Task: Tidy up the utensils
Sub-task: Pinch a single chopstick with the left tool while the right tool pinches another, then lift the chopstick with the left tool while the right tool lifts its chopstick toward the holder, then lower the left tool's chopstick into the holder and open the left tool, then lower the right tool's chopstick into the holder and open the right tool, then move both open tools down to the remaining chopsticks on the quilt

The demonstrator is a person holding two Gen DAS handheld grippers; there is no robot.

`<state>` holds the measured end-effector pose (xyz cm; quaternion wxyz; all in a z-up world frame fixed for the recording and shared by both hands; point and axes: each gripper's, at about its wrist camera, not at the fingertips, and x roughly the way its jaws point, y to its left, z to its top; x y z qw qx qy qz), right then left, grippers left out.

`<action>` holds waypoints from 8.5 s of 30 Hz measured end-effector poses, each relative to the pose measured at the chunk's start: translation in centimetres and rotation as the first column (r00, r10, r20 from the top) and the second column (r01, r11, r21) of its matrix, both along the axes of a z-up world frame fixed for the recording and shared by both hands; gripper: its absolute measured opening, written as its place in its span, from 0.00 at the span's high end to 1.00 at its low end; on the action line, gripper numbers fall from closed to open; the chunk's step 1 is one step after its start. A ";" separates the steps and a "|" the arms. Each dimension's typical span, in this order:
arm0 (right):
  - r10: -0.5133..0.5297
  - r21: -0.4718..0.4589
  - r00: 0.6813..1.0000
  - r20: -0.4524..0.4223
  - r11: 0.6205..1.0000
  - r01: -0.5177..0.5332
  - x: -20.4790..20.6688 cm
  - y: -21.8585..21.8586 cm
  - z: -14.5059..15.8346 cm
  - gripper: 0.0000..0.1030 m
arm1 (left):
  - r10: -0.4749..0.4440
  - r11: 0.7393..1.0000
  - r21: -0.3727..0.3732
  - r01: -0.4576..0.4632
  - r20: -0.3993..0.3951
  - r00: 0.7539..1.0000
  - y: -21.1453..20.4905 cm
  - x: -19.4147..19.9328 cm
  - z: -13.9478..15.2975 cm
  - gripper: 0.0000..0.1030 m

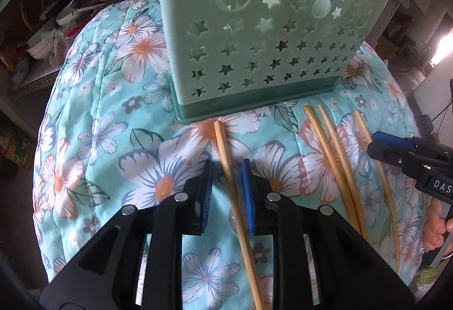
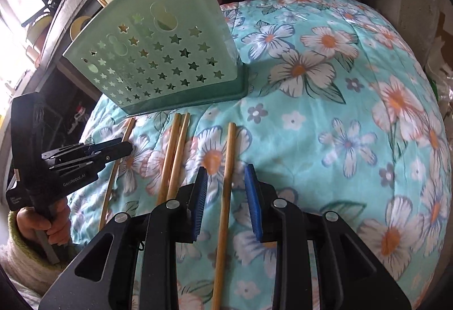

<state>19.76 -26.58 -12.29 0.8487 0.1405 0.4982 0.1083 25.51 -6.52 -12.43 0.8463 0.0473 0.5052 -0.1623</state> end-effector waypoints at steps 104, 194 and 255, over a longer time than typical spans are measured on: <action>-0.094 0.086 0.933 0.347 0.994 0.068 -5.9 -2.8 13.1 0.93 | 0.279 0.824 -0.556 0.108 0.564 0.777 5.6 -0.9 28.6 0.95; 0.101 -0.169 0.726 0.680 0.985 0.021 12.2 7.0 21.9 0.79 | 0.198 0.900 -0.437 -0.014 0.379 0.904 10.9 -5.1 10.9 0.65; -0.151 0.293 0.984 -0.098 0.940 0.173 -6.1 -2.4 -2.4 0.93 | 0.008 0.996 0.082 -0.015 0.085 0.996 -1.0 -8.3 -0.5 0.63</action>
